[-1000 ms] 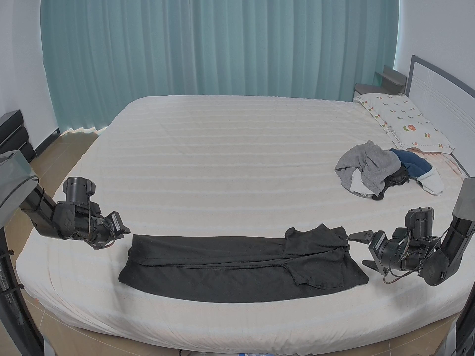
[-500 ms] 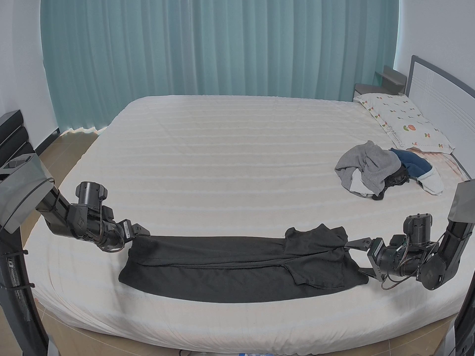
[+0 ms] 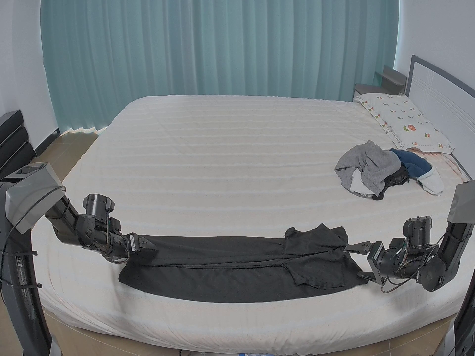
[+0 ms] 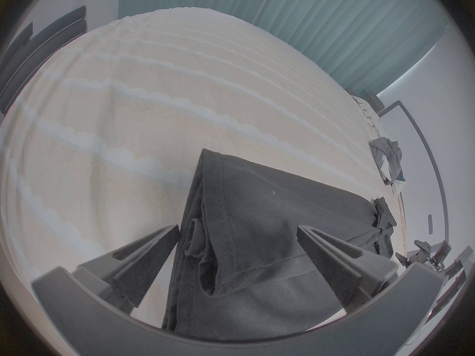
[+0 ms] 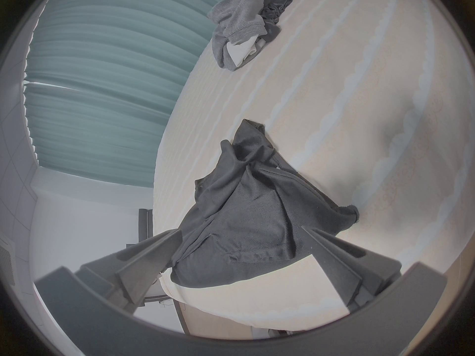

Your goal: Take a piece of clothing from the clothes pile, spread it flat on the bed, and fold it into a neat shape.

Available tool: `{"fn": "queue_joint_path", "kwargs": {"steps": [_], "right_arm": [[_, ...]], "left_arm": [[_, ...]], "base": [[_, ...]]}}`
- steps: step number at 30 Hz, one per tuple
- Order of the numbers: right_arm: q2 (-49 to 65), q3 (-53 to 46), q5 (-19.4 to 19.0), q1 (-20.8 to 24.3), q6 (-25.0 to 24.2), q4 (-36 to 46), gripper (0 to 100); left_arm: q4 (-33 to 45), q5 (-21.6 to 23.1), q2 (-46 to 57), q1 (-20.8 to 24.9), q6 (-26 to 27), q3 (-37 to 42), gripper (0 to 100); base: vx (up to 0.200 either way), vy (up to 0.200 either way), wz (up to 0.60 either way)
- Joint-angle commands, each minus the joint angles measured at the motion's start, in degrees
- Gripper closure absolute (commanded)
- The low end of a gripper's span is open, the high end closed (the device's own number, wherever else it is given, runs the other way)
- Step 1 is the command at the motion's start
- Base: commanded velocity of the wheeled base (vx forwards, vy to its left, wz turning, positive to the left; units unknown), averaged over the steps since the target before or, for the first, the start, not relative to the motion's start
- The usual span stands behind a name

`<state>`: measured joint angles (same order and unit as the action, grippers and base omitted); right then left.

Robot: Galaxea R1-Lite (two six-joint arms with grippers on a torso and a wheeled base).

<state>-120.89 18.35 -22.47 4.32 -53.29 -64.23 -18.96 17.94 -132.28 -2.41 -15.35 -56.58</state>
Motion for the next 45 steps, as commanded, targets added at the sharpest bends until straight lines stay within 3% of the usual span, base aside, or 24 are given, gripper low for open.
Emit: {"fn": "queue_joint_path", "kwargs": {"steps": [1,8,32,39,40,45], "right_arm": [[-0.22,-0.15,-0.03,0.08,0.02,-0.02,0],[-0.13,-0.51,-0.82,0.08,0.02,-0.19,0],[0.31,-0.86,-1.7,-0.01,-0.06,-0.28,0],[0.31,-1.12,-1.7,-0.01,-0.06,-0.28,0],[0.31,-1.12,-1.7,-0.01,0.02,-0.28,0],[0.48,-1.3,-1.7,0.08,-0.06,-0.28,0]], "left_arm": [[-0.29,0.07,-0.79,0.04,-0.03,0.24,0],[-4.07,-0.01,-1.93,-0.22,2.52,2.0,0],[-4.33,0.25,-1.4,-0.31,3.75,3.84,0],[-10.49,0.16,-1.31,0.13,4.01,6.74,0],[-11.1,0.16,-1.31,0.22,4.01,7.01,100],[-11.37,-0.19,-1.31,0.48,3.66,7.01,100]], "base": [[0.0,0.0,0.0],[0.0,0.0,0.0],[0.0,0.0,0.0],[0.0,0.0,0.0],[0.0,0.0,0.0],[0.0,0.0,0.0]]}}
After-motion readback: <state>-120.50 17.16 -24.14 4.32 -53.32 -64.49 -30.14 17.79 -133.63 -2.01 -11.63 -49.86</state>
